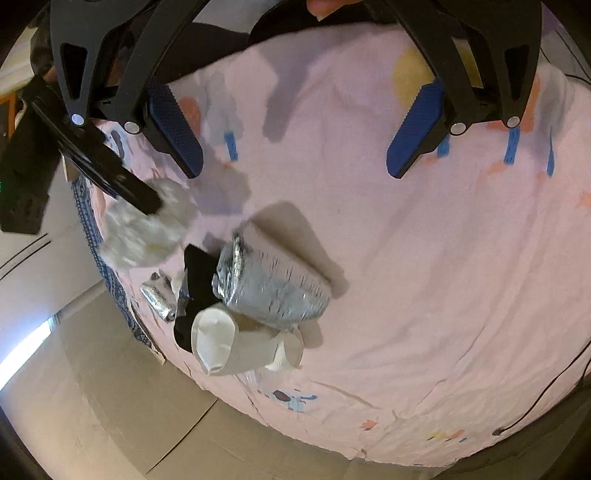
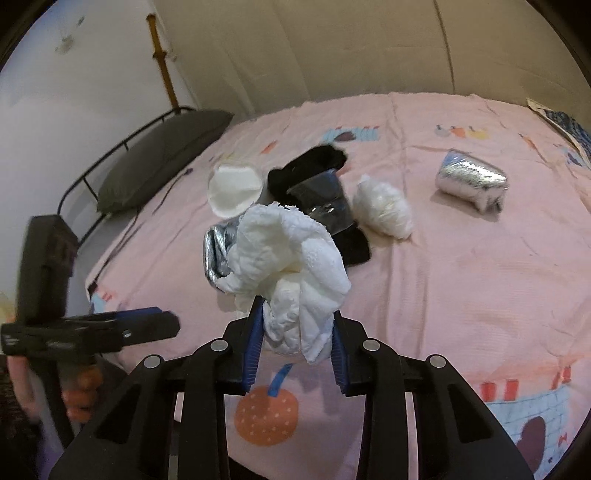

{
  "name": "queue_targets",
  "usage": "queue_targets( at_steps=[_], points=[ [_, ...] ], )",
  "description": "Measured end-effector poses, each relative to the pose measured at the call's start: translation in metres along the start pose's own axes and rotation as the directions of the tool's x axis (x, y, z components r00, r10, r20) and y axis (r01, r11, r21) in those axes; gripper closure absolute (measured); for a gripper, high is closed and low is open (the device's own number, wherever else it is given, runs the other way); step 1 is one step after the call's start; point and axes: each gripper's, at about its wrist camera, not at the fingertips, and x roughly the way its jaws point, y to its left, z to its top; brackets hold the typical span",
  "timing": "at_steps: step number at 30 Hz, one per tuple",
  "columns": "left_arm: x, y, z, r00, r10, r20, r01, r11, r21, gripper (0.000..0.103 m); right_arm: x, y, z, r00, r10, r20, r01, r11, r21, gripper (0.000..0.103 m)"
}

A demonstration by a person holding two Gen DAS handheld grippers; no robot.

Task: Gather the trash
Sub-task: 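Reach the right tool to the white tissue pile and grasp it, then grasp the foil-wrapped cylinder with the left tool while the right tool holds the tissue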

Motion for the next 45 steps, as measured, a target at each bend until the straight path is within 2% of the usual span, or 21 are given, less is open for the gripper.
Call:
queue_targets(
  at_steps=[4, 8, 11, 15, 19, 21, 25, 29, 30, 31, 34, 37, 39, 45],
  points=[
    [0.009, -0.004, 0.015, 0.997, 0.072, 0.019, -0.072, 0.997, 0.010, 0.006, -0.017, -0.009, 0.000, 0.999, 0.019, 0.039, -0.020, 0.999, 0.034, 0.073],
    [0.019, 0.002, 0.028, 0.998, 0.056, -0.005, -0.057, 0.998, -0.035, 0.006, -0.027, -0.017, 0.000, 0.998, 0.019, 0.058, -0.023, 0.998, 0.056, 0.073],
    [0.022, -0.001, 0.037, 0.999, 0.035, 0.008, -0.035, 0.999, -0.036, 0.006, -0.031, -0.022, -0.001, 0.998, 0.013, 0.058, -0.017, 0.997, 0.071, 0.073],
    [0.027, -0.016, 0.048, 0.997, 0.058, 0.043, -0.058, 0.998, -0.015, 0.006, -0.038, -0.023, -0.002, 0.998, -0.005, 0.070, 0.000, 0.997, 0.080, 0.073],
    [0.032, -0.029, 0.054, 0.990, 0.122, 0.072, -0.121, 0.993, -0.014, 0.006, -0.042, -0.026, -0.001, 0.997, -0.023, 0.080, 0.016, 0.996, 0.089, 0.072],
    [0.036, -0.032, 0.058, 0.988, 0.129, 0.090, -0.127, 0.991, -0.031, 0.006, -0.043, -0.028, -0.002, 0.996, -0.036, 0.077, 0.028, 0.995, 0.097, 0.072],
    [0.048, -0.032, 0.063, 0.987, 0.144, 0.076, -0.138, 0.988, -0.071, 0.006, -0.042, -0.033, -0.001, 0.997, -0.035, 0.066, 0.027, 0.992, 0.121, 0.072],
    [0.059, -0.033, 0.066, 0.974, 0.210, 0.080, -0.206, 0.977, -0.055, 0.006, -0.039, -0.038, 0.001, 0.997, -0.033, 0.063, 0.025, 0.991, 0.133, 0.072],
    [0.060, -0.033, 0.067, 0.975, 0.210, 0.075, -0.206, 0.977, -0.058, 0.006, -0.037, -0.039, 0.002, 0.998, -0.037, 0.056, 0.029, 0.990, 0.140, 0.072],
    [0.063, -0.033, 0.067, 0.980, 0.192, 0.055, -0.189, 0.981, -0.053, 0.016, -0.034, -0.041, 0.004, 0.998, -0.034, 0.048, 0.027, 0.988, 0.152, 0.072],
    [0.062, -0.039, 0.064, 0.979, 0.195, 0.055, -0.194, 0.981, -0.015, 0.023, -0.030, -0.039, 0.006, 0.999, -0.026, 0.046, 0.018, 0.988, 0.152, 0.072],
    [0.058, -0.043, 0.060, 0.991, 0.127, 0.035, -0.127, 0.992, 0.002, 0.024, -0.027, -0.034, 0.007, 0.999, -0.006, 0.049, 0.000, 0.991, 0.135, 0.072],
    [0.053, -0.044, 0.058, 0.990, 0.132, 0.041, -0.133, 0.991, 0.010, 0.024, -0.025, -0.034, 0.008, 0.999, -0.014, 0.038, 0.009, 0.992, 0.130, 0.072],
    [0.037, -0.035, 0.045, 0.997, 0.071, 0.012, -0.071, 0.996, -0.053, 0.024, -0.024, -0.035, 0.007, 1.000, -0.014, 0.028, 0.009, 0.989, 0.146, 0.072]
  ],
)
